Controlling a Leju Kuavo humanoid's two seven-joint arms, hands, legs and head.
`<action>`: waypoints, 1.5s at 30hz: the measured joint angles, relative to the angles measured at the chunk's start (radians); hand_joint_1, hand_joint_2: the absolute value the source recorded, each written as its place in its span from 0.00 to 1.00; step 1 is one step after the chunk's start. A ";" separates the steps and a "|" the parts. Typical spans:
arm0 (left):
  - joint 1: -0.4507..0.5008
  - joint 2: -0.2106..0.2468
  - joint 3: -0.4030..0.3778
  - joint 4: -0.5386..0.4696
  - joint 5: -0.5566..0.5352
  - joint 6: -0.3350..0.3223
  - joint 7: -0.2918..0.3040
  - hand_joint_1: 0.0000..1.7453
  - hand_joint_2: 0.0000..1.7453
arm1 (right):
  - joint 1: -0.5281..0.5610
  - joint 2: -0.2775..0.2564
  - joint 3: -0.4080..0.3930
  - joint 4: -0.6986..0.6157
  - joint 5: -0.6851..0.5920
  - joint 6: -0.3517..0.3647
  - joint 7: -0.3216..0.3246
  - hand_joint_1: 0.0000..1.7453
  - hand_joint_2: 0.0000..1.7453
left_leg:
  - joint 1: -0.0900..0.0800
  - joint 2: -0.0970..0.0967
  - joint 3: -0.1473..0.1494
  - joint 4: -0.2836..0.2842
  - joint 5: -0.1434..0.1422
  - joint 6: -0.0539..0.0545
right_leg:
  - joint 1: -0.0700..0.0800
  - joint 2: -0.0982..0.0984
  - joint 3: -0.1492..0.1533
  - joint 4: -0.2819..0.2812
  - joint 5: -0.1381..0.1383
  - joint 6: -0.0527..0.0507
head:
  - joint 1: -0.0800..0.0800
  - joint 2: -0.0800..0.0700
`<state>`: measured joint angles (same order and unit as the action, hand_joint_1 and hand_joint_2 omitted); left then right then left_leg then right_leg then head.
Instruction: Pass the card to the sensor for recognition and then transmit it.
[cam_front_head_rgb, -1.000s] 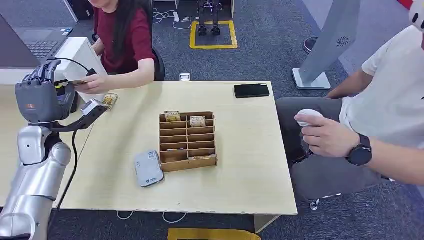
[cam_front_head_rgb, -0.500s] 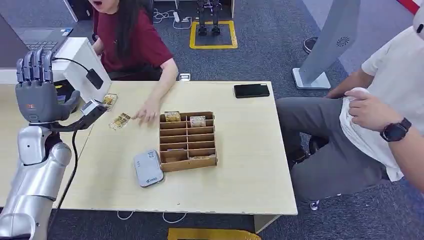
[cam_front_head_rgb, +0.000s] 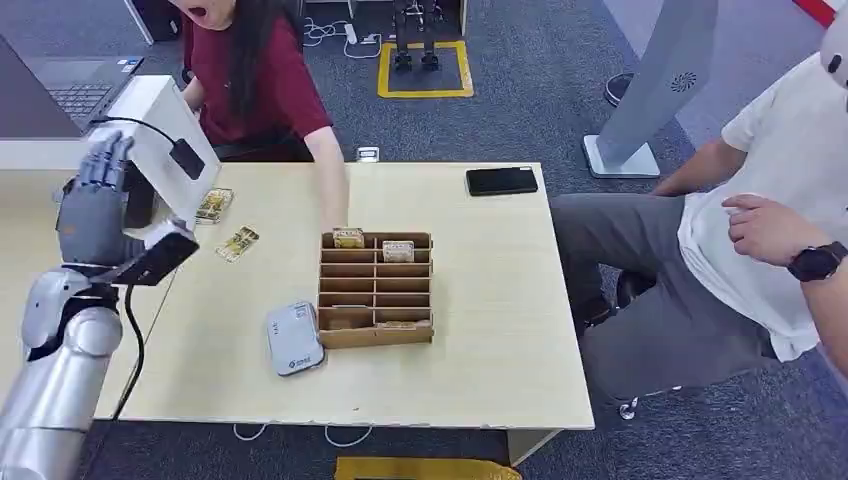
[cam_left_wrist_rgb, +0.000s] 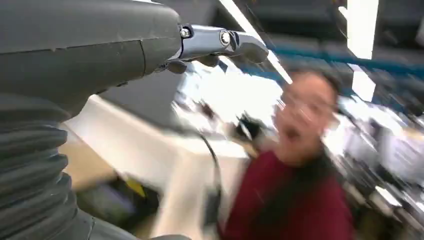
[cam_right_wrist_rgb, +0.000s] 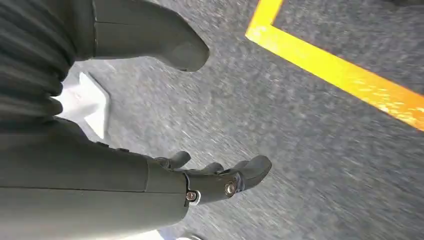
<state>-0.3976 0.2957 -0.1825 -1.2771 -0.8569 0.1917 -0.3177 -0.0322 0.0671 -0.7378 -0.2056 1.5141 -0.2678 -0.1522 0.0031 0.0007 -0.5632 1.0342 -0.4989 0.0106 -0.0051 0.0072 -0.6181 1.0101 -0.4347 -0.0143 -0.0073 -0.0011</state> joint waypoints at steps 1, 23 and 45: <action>0.040 -0.009 -0.045 -0.055 -0.039 -0.017 0.027 0.00 1.00 | 0.004 -0.001 -0.006 0.000 -0.002 0.000 0.004 0.00 1.00 | 0.000 -0.003 0.000 0.000 0.001 0.001 | 0.000 -0.003 -0.001 0.000 0.000 0.000 | 0.001 0.000; 0.310 0.103 -0.650 -0.426 -0.309 0.134 0.124 0.00 1.00 | 0.015 0.016 -0.074 -0.016 -0.021 -0.007 0.010 0.00 1.00 | 0.000 -0.001 -0.004 0.000 0.001 0.002 | -0.001 -0.002 -0.002 -0.001 0.002 0.003 | 0.004 0.000; 0.311 0.046 -0.691 -0.349 -0.370 0.092 0.206 0.00 1.00 | 0.014 0.032 -0.091 -0.029 -0.007 -0.007 0.005 0.00 1.00 | -0.001 -0.002 -0.004 0.000 0.002 0.002 | -0.001 -0.003 -0.002 -0.001 0.003 0.003 | 0.003 0.000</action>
<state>-0.0867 0.3422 -0.8740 -1.6258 -1.2272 0.2834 -0.1118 -0.0186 0.0988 -0.8289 -0.2346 1.5076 -0.2750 -0.1469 0.0026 -0.0009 -0.5672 1.0342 -0.4969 0.0131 -0.0062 0.0042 -0.6204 1.0094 -0.4318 -0.0111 -0.0038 -0.0011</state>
